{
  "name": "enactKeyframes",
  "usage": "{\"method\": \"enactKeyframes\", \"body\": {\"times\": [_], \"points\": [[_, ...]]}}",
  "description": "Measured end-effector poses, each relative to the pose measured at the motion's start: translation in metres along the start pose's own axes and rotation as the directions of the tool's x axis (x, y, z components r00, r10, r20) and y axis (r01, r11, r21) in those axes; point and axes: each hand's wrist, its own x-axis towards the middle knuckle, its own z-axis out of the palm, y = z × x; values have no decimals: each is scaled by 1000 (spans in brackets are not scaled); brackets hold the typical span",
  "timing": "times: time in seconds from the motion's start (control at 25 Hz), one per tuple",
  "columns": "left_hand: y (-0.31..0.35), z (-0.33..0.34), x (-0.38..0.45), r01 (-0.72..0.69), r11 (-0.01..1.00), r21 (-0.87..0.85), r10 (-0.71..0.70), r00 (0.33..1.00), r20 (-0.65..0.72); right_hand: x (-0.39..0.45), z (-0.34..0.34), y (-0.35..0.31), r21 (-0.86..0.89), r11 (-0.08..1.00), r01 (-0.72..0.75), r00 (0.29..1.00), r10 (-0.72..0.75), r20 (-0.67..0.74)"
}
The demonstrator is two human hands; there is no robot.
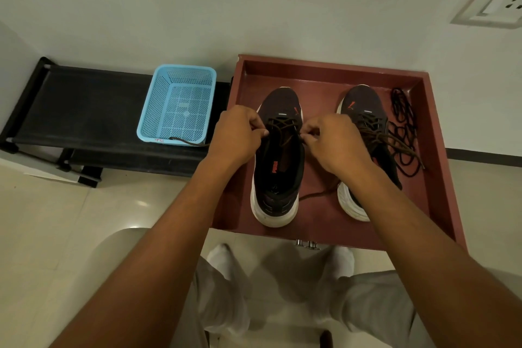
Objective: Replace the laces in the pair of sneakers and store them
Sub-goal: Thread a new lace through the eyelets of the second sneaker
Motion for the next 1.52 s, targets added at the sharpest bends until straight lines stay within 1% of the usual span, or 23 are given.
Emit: {"method": "enactKeyframes", "body": {"times": [0.04,0.16,0.24,0.28,0.32,0.4,0.48,0.56,0.64,0.76,0.96,1.08,1.16,1.28,1.36,1.44,1.52], "points": [[-1,1,0,15,1000,10,-15,1000,-2,-1,0,1,-10,1000,-19,1000,19,-15],[-6,-3,3,80,996,45,-78,996,-31,-1,-9,11,-172,974,-150,987,138,-79],[-9,-6,5,108,992,67,-103,992,-70,1,-19,20,-196,951,-239,971,230,-69],[-9,-7,5,107,991,78,-102,992,-71,2,-21,22,-192,949,-250,968,247,-41],[-8,-7,4,98,992,84,-94,994,-59,2,-20,21,-201,950,-239,970,241,-18],[-7,-7,3,79,995,63,-77,997,-22,1,-14,14,-197,968,-156,988,157,-11],[-5,-6,2,73,997,1,-73,997,-12,1,-4,5,-86,995,-40,999,40,-3],[-3,-3,1,68,996,-62,-70,997,-31,2,3,-2,55,999,2,1000,-3,16],[2,3,1,77,993,-89,-82,995,-54,4,7,-3,90,996,-20,999,23,-31],[7,10,1,88,991,-104,-96,993,-75,2,4,-3,56,997,-53,993,58,-103],[4,12,2,101,991,-88,-110,989,-94,1,6,-4,-79,990,-115,988,106,-116],[0,12,0,127,985,-117,-139,986,-97,2,3,3,-84,983,-164,981,153,-120],[1,10,0,133,987,-95,-141,986,-91,3,2,5,-73,985,-155,984,148,-95],[3,3,0,110,991,-77,-113,993,-45,4,-5,5,28,995,-91,994,93,-60],[8,-3,-1,84,994,-69,-87,995,-38,4,-17,1,168,984,-63,997,69,-35],[15,-9,-3,60,994,-88,-65,996,-59,1,-30,-8,312,949,-56,998,56,9],[22,-14,-4,22,993,-117,-32,996,-80,-1,-41,-18,463,882,-91,995,63,75]]}}
